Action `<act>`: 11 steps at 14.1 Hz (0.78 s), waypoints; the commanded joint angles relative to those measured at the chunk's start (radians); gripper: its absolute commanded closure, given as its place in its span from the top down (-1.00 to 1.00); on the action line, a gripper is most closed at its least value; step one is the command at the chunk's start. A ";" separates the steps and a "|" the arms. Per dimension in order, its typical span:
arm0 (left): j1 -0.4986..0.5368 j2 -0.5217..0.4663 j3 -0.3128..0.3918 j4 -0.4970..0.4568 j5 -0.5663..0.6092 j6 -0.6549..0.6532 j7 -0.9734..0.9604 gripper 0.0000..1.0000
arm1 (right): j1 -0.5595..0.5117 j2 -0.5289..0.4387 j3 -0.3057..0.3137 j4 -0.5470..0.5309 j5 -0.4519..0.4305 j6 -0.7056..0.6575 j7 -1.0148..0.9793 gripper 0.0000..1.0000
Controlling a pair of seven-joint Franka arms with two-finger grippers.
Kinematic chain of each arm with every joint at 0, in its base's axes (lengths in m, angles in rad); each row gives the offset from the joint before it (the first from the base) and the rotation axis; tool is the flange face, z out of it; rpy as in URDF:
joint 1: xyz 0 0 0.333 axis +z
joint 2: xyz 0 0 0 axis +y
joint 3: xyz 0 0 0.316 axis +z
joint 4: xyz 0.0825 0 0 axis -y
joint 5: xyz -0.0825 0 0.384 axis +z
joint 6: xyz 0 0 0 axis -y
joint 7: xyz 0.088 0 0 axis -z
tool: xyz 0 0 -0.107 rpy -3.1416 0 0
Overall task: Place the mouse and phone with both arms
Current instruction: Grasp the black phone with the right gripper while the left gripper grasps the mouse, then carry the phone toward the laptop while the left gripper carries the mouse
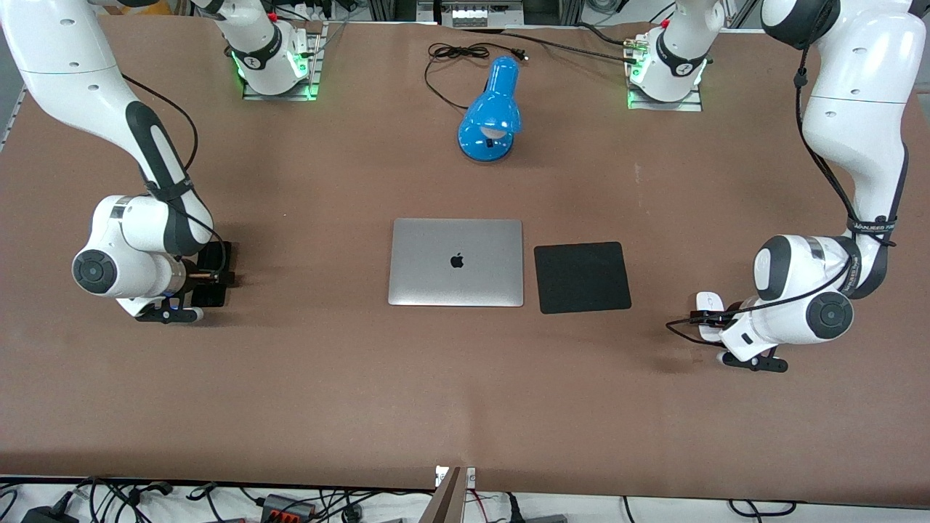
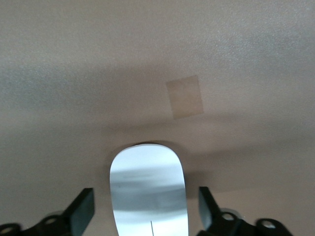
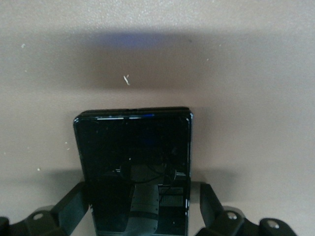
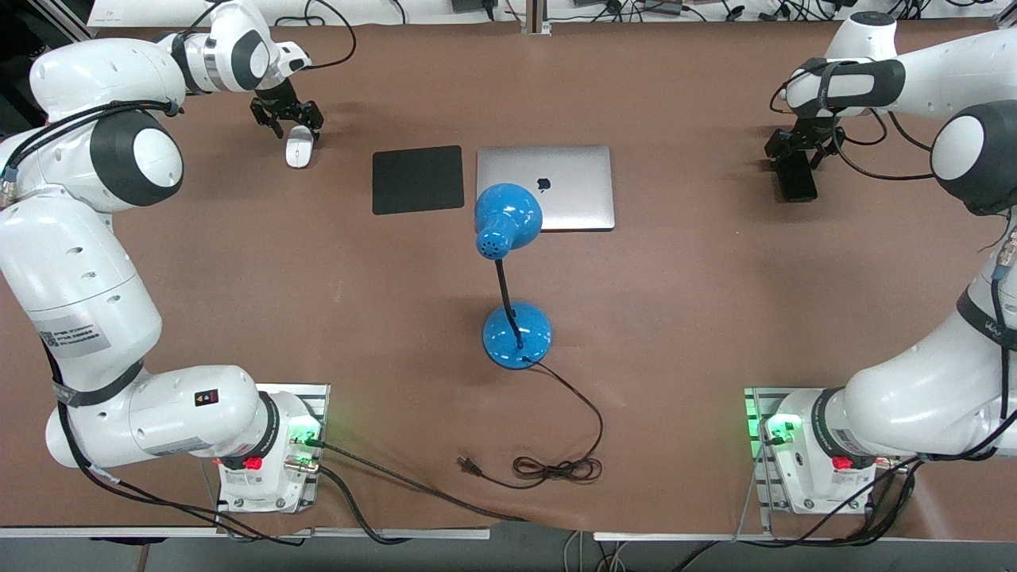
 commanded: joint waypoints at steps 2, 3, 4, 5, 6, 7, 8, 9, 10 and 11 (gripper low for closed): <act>0.004 -0.003 -0.006 -0.004 0.025 0.010 0.049 0.29 | 0.002 -0.001 0.005 -0.008 -0.013 -0.012 -0.008 0.86; 0.002 -0.003 -0.006 -0.004 0.025 0.010 0.052 0.16 | 0.002 -0.003 0.007 -0.006 -0.013 -0.024 -0.012 0.35; 0.001 -0.004 -0.006 -0.003 0.025 0.008 0.052 0.00 | 0.000 -0.005 0.008 -0.005 -0.013 -0.029 -0.021 0.00; -0.001 -0.009 -0.016 -0.001 0.023 0.002 0.043 -0.10 | 0.002 -0.009 0.013 -0.003 -0.013 -0.036 -0.023 -0.23; -0.009 -0.010 -0.021 0.002 0.023 -0.002 0.037 -0.18 | 0.002 -0.012 0.017 0.003 -0.013 -0.056 -0.022 -0.34; -0.027 -0.015 -0.022 0.008 0.022 -0.006 0.034 -0.21 | 0.002 -0.035 0.019 0.007 -0.007 -0.082 -0.022 -0.39; -0.050 -0.021 -0.024 0.014 0.014 -0.022 0.028 -0.24 | 0.005 -0.060 0.036 0.015 -0.007 -0.104 -0.020 -0.47; -0.079 -0.039 -0.026 0.015 0.002 -0.056 0.000 -0.26 | 0.006 -0.078 0.046 0.021 -0.007 -0.133 -0.014 -0.52; -0.108 -0.045 -0.027 0.015 -0.007 -0.088 -0.053 -0.30 | 0.008 -0.095 0.071 0.043 -0.006 -0.166 -0.005 -0.55; -0.142 -0.053 -0.030 0.014 -0.016 -0.132 -0.102 -0.34 | 0.015 -0.098 0.092 0.072 0.001 -0.188 -0.005 -0.59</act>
